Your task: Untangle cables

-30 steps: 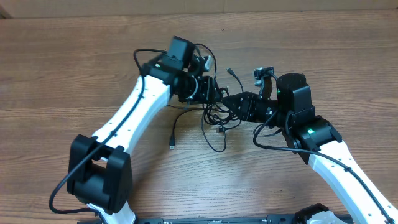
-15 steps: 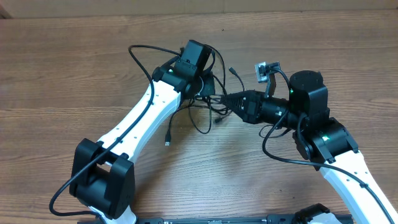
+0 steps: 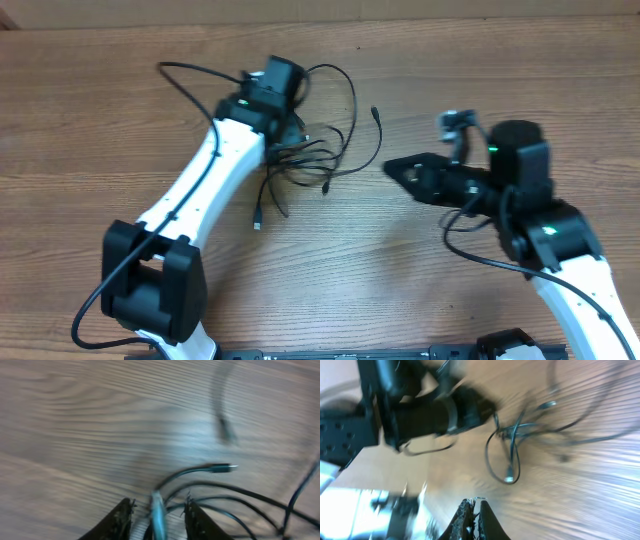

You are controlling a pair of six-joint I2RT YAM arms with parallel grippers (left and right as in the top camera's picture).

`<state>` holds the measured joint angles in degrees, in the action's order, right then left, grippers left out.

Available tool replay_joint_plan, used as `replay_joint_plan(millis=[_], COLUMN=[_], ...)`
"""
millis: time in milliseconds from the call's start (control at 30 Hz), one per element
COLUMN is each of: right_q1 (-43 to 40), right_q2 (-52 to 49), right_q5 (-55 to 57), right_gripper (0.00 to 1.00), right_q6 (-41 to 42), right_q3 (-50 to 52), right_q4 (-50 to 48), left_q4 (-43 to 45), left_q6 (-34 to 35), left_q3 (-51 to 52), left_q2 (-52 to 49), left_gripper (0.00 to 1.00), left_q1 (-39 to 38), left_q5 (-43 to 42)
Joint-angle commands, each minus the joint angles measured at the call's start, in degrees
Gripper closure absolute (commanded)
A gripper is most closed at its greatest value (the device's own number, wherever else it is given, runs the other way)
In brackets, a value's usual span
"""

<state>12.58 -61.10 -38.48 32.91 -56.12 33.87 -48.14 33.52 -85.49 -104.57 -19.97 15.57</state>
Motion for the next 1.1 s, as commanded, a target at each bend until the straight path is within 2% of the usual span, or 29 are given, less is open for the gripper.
replay_joint_plan(millis=[0, 100, 200, 300, 333, 400, 433, 500, 667, 933, 1067], right_q1=[-5.6, -8.0, -7.3, -6.5, -6.5, -6.5, -6.5, -6.5, -6.5, -6.5, -6.5], right_q2=[2.8, 2.8, 1.7, 0.0, -0.7, -1.9, -2.6, -4.4, -6.6, -7.7, -7.7], right_q5=[6.1, 7.4, 7.9, 9.7, 10.8, 12.6, 13.3, 14.5, 16.0, 16.6, 16.6], right_gripper=[0.96, 0.96, 0.9, 0.89, 0.89, 0.89, 0.89, 0.88, 0.79, 0.75, 0.74], right_q6=[-1.5, -1.5, -1.8, -1.9, -1.9, -1.9, -1.9, -1.9, -1.9, -1.9, -1.9], right_q3=[-2.1, -2.1, -2.1, -2.1, -2.1, -2.1, -2.1, -2.1, -2.1, -2.1, -2.1], right_q4=[3.3, 4.9, 5.0, 6.6, 7.5, 9.0, 9.6, 11.3, 12.3, 11.7, 11.8], left_q4=[-1.4, -1.1, -0.1, 0.0, 0.4, 2.4, 3.7, 5.1, 5.2, 4.6, 4.2], left_q6=[3.2, 3.2, 0.9, -0.2, -2.9, -13.3, -19.4, -26.0, -34.3, -40.2, -40.4], left_q3=[-0.9, -0.9, -0.9, -0.9, -0.9, -0.9, -0.9, -2.3, -5.1, -4.9, -4.9], left_q2=[0.4, 0.4, 0.4, 0.4, 0.4, 0.4, 0.5, 0.5, 0.5, 0.0, -1.6], left_gripper=[0.57, 0.6, 0.61, 0.52, 0.52, 0.51, 0.44, 0.27, 0.15, 0.16, 0.21], left_q1=[3.4, 4.5, 4.5, 4.1, 3.9, 3.5, 3.3, 3.1, 2.4, -2.0, -4.5], left_q5=[2.7, -5.8, -13.7, -18.1, -20.4, -24.6, -26.4, -27.2, -29.7, -29.8, -24.8])
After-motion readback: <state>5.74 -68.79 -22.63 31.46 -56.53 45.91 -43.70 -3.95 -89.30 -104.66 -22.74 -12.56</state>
